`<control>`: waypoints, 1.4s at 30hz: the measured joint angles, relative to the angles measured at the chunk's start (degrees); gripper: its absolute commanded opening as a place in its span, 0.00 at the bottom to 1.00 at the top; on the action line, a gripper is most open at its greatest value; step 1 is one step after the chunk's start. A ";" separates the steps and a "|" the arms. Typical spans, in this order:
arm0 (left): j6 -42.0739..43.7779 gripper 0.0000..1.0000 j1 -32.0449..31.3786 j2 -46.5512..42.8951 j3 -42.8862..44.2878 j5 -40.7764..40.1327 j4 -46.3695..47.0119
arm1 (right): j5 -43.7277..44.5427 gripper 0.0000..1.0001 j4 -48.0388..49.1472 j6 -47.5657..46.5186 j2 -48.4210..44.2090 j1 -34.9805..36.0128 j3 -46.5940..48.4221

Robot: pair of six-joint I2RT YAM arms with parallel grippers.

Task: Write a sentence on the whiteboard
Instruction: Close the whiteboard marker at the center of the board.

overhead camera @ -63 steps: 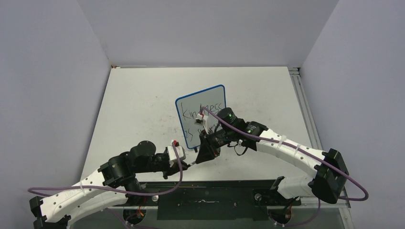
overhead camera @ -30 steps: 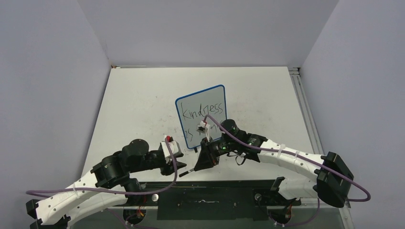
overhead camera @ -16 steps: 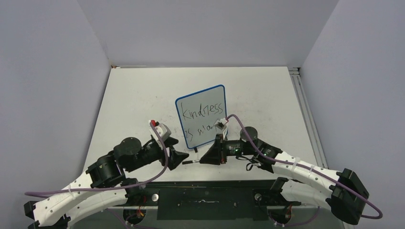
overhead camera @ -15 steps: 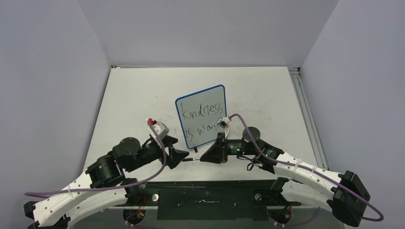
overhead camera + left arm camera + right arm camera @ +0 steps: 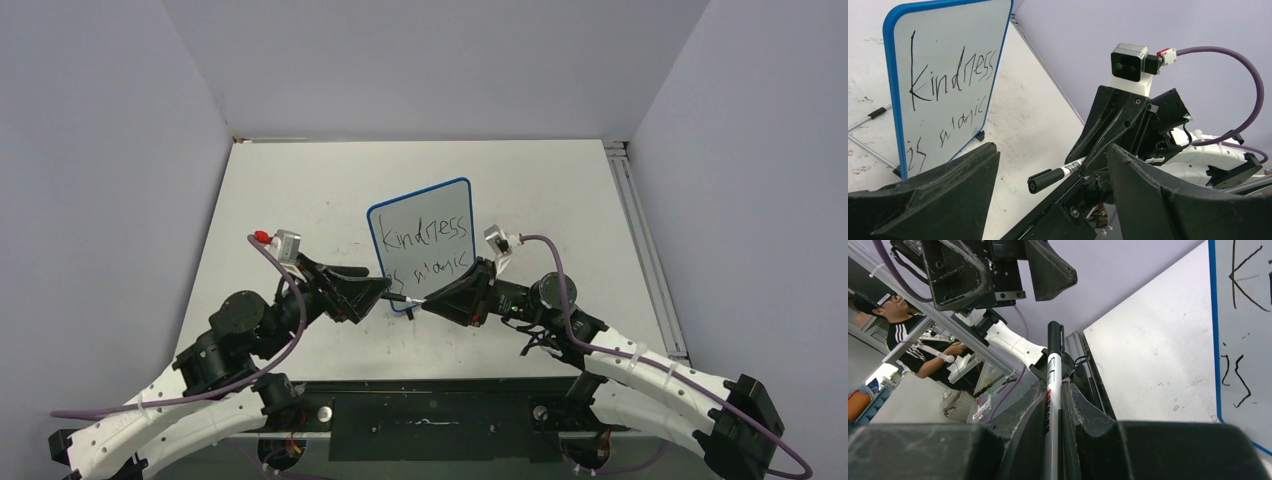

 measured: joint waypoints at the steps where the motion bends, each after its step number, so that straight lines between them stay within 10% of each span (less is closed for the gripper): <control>1: -0.70 0.75 0.02 0.17 0.00 0.02 0.22 | 0.09 0.05 0.57 0.07 0.00 0.00 0.00; 18: -9.27 0.39 5.99 2.58 -4.59 8.00 10.05 | 0.00 0.05 12.04 3.04 2.71 0.00 0.00; 33: -14.69 0.35 9.33 3.32 -7.23 14.36 16.72 | 0.94 0.05 13.57 3.45 2.71 -0.02 -0.04; 42: -15.91 0.04 9.44 3.91 -7.98 15.10 17.57 | 3.32 0.05 12.96 2.36 2.36 -0.02 -0.68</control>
